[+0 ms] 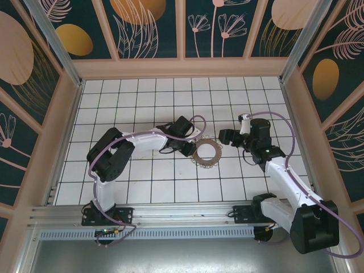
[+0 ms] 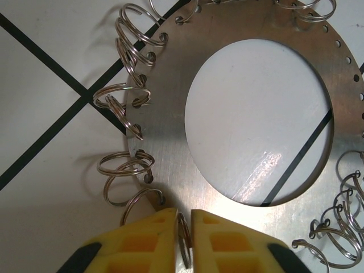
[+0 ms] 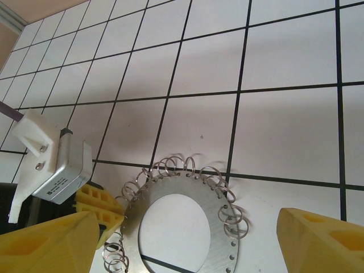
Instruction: Put the keys on the keyring
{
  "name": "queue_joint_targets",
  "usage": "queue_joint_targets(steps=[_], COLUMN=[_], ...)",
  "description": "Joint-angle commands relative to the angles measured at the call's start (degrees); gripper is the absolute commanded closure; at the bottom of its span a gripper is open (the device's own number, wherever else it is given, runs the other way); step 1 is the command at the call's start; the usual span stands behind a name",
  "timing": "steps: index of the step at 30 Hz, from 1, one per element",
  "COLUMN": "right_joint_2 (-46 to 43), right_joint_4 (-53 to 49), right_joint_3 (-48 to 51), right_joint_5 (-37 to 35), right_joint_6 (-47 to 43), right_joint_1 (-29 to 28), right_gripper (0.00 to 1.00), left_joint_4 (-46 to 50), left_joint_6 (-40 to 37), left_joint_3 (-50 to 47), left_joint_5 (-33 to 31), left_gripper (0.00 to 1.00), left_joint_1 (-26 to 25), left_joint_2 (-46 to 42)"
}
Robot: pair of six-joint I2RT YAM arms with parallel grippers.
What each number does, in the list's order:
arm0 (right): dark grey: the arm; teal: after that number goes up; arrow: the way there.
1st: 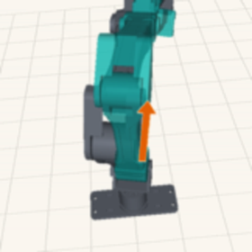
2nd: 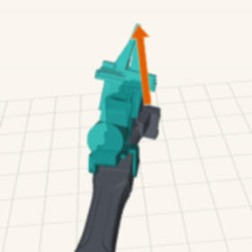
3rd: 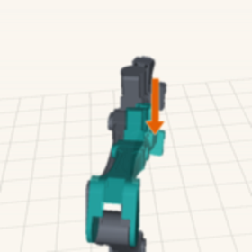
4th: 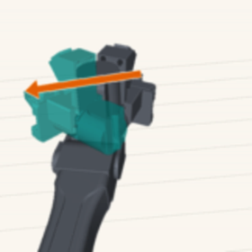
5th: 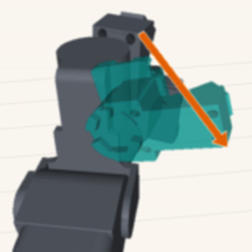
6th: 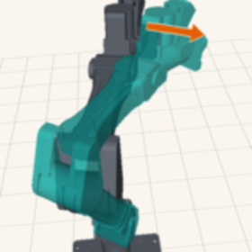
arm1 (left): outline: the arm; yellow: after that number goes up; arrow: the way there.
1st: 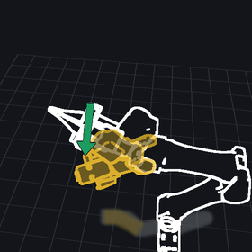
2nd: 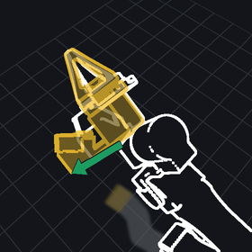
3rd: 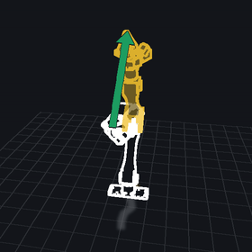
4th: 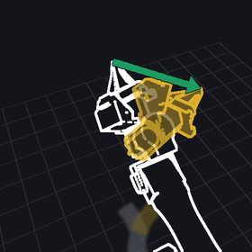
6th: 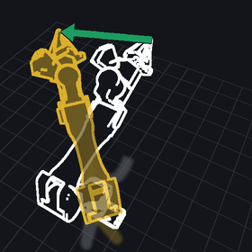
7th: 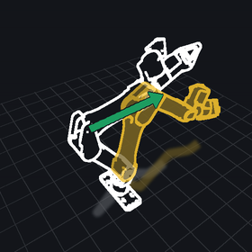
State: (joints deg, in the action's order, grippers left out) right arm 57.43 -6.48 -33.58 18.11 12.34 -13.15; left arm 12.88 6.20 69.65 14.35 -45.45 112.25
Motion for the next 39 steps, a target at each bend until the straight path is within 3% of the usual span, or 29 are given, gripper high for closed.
queue_joint_targets(steps=[1,18,32,39], right_joint_2=[-0.21,-0.49,-0.39,-0.82], right_joint_4=[0.64,0.58,1.07,0.82], right_joint_3=[-0.02,0.01,0.32,0.39], right_joint_5=[0.35,0.44,0.52,0.87], right_joint_6=[-0.76,-0.76,-0.59,-0.58], right_joint_1=[0.35,0.43,0.5,0.45], right_gripper=[0.19,0.19,0.19,0.19], left_joint_4=[1.18,0.83,0.78,1.3], left_joint_6=[-0.91,-0.33,-0.17,-0.35], left_joint_3=[0.14,-1.62,-3.02,-3.22], left_joint_5=[-0.1,1.38,1.91,1.77], left_gripper=[0.89,0.86,1.0,1.0], left_joint_1=[-0.4,-0.41,-0.41,-0.42], left_joint_2=[1.25,0.36,-1.98,-4.02])
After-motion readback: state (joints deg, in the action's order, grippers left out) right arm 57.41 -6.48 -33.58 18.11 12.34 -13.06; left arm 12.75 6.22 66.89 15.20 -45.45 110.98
